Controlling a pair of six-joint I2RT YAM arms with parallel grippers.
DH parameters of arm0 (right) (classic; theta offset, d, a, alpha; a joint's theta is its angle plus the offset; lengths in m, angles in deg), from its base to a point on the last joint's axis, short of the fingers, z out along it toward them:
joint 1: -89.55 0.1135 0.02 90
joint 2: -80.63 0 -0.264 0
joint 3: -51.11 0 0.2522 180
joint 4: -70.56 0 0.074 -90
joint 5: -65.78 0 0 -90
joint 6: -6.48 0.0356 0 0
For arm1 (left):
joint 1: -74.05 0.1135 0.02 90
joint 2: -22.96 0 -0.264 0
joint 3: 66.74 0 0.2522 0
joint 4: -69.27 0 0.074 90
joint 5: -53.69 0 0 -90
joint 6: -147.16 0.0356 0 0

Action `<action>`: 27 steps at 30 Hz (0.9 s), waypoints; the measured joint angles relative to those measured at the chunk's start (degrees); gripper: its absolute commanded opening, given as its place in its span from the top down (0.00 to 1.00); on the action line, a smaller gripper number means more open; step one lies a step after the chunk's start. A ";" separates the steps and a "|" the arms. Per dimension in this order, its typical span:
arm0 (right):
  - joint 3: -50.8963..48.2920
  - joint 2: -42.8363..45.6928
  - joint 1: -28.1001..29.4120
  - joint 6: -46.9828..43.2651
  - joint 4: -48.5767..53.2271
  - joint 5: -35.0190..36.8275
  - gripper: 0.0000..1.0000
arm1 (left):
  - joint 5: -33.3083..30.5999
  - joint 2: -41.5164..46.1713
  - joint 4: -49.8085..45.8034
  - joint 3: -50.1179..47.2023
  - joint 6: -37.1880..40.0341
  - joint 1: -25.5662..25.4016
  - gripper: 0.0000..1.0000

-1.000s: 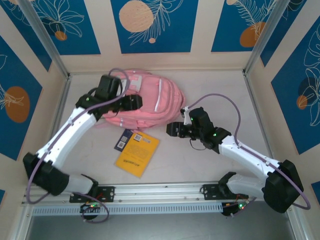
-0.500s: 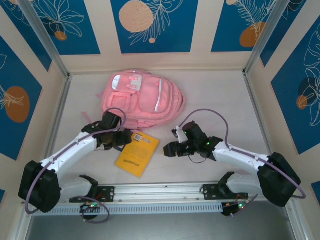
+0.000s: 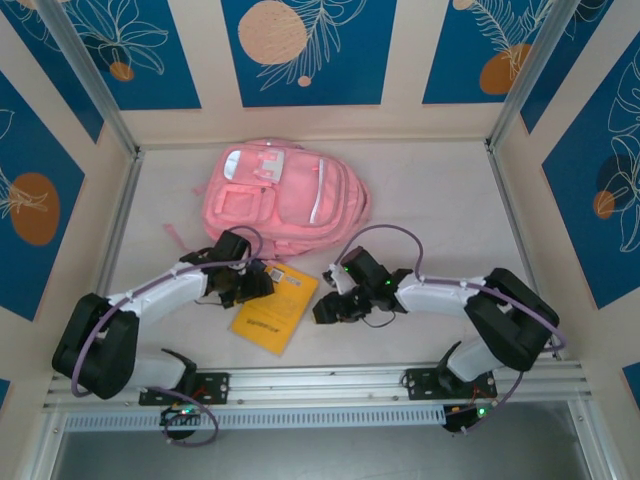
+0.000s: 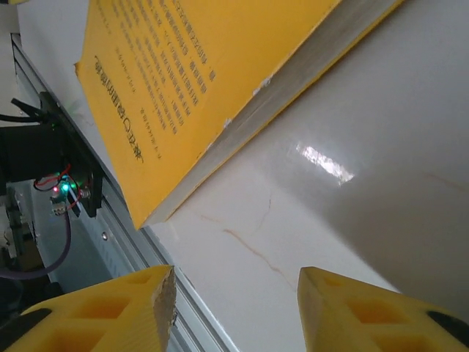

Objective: Pack the student bag
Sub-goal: Pick up the book from the bottom-center of the table.

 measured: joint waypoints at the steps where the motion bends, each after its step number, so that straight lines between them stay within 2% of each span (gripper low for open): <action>1: 0.59 -1.49 0.00 0.33 -0.68 -0.44 0.61 | 0.61 -0.09 0.33 0.00 0.00 0.00 0.25; 7: 4.13 -9.29 -0.11 1.29 -4.15 -2.34 0.66 | 5.38 -1.95 2.32 -0.11 0.00 0.00 0.25; 12: 5.11 -12.48 -1.86 2.86 -5.90 -3.96 0.68 | 8.41 -2.97 3.87 -0.15 -0.66 0.00 0.27; 18: 6.21 -12.61 -6.88 4.48 -3.91 -2.78 0.77 | 10.95 -4.59 6.27 0.02 -1.95 -1.07 0.28; 22: 6.67 -12.26 -10.01 5.05 -3.63 -1.01 0.77 | 12.74 -6.78 6.93 1.57 -2.34 -3.52 0.29; 27: 5.90 -9.92 -10.36 5.01 -1.88 2.93 0.76 | 13.99 -9.20 7.74 3.41 -2.34 -6.73 0.30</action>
